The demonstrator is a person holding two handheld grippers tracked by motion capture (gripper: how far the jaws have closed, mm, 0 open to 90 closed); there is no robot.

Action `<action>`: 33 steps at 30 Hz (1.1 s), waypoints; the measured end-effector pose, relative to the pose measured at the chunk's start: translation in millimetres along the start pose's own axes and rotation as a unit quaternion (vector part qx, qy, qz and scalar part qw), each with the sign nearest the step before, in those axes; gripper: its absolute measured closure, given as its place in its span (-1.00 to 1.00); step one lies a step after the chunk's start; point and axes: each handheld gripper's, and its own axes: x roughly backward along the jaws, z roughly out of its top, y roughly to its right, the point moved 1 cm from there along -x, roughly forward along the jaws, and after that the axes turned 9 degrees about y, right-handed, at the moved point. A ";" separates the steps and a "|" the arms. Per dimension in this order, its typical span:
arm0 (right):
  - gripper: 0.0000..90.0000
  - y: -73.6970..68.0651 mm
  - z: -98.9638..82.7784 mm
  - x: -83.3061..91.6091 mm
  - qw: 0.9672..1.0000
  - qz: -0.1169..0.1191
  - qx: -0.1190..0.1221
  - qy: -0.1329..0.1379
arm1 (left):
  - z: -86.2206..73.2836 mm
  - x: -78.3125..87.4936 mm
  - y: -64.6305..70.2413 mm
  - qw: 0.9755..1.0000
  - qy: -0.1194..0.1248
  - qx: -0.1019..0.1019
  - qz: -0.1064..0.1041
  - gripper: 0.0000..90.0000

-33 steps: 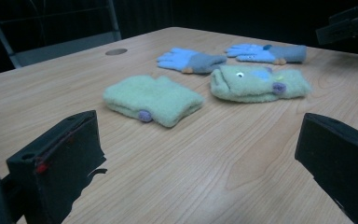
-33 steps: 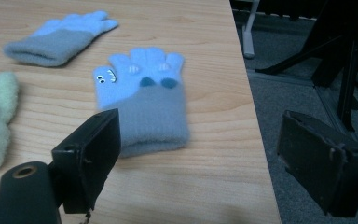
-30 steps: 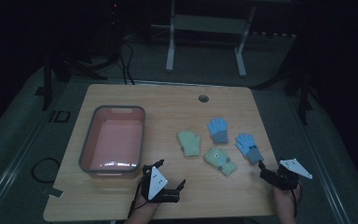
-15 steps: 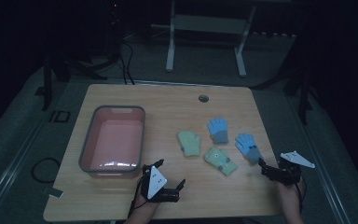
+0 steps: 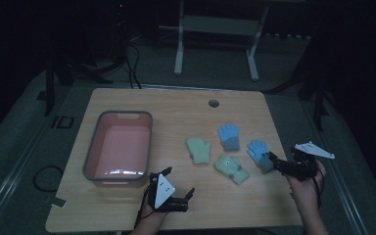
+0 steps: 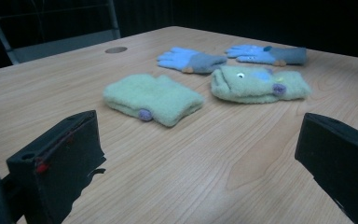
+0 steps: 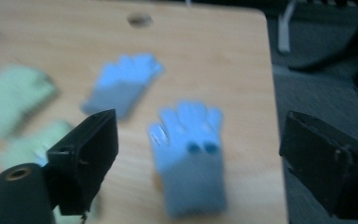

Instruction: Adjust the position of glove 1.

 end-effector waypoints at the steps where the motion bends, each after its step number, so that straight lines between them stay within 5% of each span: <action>1: -0.75 -5.0 8.5 -0.6 1.000 0.009 0.002 0.004 | 0.0 0.1 0.5 1.000 0.001 -0.003 0.000 -0.98; 18: -0.69 -48.7 54.0 -21.8 0.996 0.068 0.061 0.004 | 0.0 0.3 0.1 1.000 0.001 -0.001 -0.001 -0.98; 33: -0.53 -86.4 61.6 -52.4 0.985 0.146 0.094 -0.009 | -0.2 0.8 -0.1 1.000 0.004 0.001 -0.001 -0.98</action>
